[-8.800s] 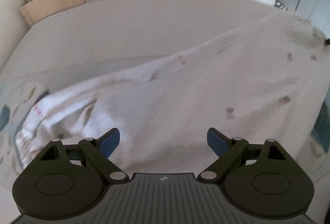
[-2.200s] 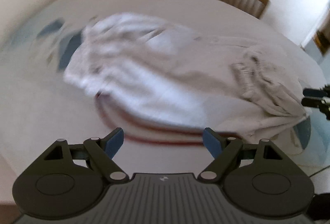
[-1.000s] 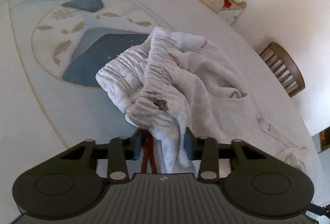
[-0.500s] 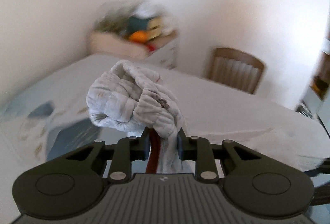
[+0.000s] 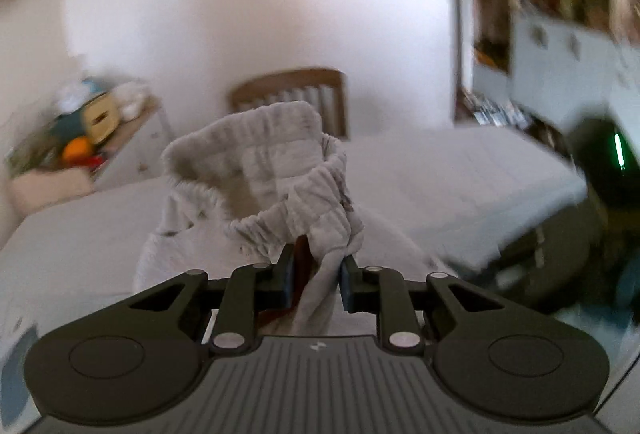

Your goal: Fold clothes

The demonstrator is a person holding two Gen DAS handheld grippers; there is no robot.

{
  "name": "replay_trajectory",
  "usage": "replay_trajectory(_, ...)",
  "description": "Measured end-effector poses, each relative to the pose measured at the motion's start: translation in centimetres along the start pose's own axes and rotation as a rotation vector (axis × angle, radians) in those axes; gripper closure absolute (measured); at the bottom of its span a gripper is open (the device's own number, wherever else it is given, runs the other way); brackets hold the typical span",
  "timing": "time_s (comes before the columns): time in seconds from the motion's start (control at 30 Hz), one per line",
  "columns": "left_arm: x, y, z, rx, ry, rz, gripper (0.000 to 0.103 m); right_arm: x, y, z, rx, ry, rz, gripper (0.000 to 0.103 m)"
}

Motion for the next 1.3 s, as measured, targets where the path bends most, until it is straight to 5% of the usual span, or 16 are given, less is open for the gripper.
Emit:
replay_trajectory(0.27, -4.7, -4.3, -3.7, 0.138, -0.282, -0.015, 0.082, -3.0, 2.5, -0.5, -0.051, -0.08, 0.039, 0.0)
replay_trajectory(0.43, -7.1, -3.8, -5.6, 0.128, -0.483, 0.034, 0.067, -4.3, 6.4, 1.1, -0.131, -0.097, 0.063, 0.0)
replay_trajectory(0.5, -6.1, -2.7, -4.8, 0.135, -0.412, -0.044, 0.06, -3.4, 7.1, 2.3, -0.155, -0.072, 0.084, 0.0)
replay_trajectory(0.63, -3.9, 0.3, -3.8, 0.121, -0.282, -0.156, 0.031, -0.8, 6.4, 4.4, -0.175, 0.008, 0.106, 0.0)
replay_trajectory(0.73, -1.9, 2.8, -3.4, 0.094, -0.199, -0.191, 0.029, 0.4, 5.4, 5.8, -0.168, 0.039, 0.095, 0.0)
replay_trajectory(0.97, 5.9, 4.7, -4.6, 0.078, 0.022, -0.062, 0.029, 1.3, 0.0, 6.8, -0.054, -0.045, 0.057, 0.0)
replay_trajectory(1.17, 11.3, 5.4, -5.2, 0.094, 0.194, -0.066, 0.029, -0.3, 3.5, 7.0, -0.107, -0.121, 0.072, 0.0)
replay_trajectory(1.3, 11.7, 4.7, -4.9, 0.1, 0.196, -0.118, 0.029, -3.2, 4.7, 6.0, -0.09, -0.174, 0.051, 0.0)
Point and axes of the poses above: each gripper's, at about its wrist camera, not at the fingertips, and y roughly against the way its jaws point, x to its left, z to its top, the point moved 3 cm from there along -y, roughly the way its jaws point, and after that the axes turned 11 degrees about x, right-handed, at the moved point
